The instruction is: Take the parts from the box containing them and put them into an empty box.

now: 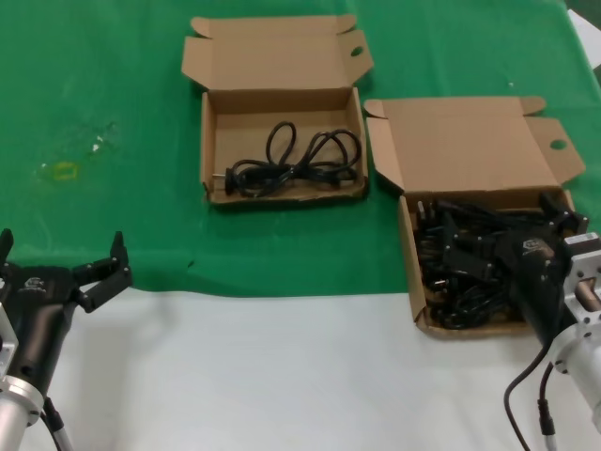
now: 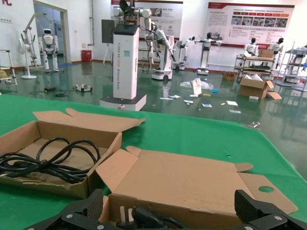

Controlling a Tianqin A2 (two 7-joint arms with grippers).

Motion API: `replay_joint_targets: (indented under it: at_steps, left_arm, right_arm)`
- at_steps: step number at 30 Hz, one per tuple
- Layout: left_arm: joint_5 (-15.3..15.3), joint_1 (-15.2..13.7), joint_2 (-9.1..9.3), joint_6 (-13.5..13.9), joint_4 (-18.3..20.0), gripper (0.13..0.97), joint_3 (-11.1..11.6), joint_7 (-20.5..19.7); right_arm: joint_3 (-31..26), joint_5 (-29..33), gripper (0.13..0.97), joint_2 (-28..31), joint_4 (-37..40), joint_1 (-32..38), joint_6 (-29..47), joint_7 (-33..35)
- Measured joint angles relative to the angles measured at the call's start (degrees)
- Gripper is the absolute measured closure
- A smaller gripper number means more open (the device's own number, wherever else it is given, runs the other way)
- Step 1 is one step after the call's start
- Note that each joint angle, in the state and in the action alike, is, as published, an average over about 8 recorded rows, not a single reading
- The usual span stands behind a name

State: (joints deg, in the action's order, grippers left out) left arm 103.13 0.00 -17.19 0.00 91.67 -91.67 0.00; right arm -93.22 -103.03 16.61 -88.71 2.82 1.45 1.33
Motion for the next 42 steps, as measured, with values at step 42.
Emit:
replay_joint_targets:
  at_steps: [42]
  left_arm:
    - [0.0, 0.0, 0.00, 0.0, 0.0, 0.132, 0.0, 0.0]
  right_arm:
    - [0.0, 0.0, 0.129, 0.0, 0.0, 0.0, 0.0, 0.0]
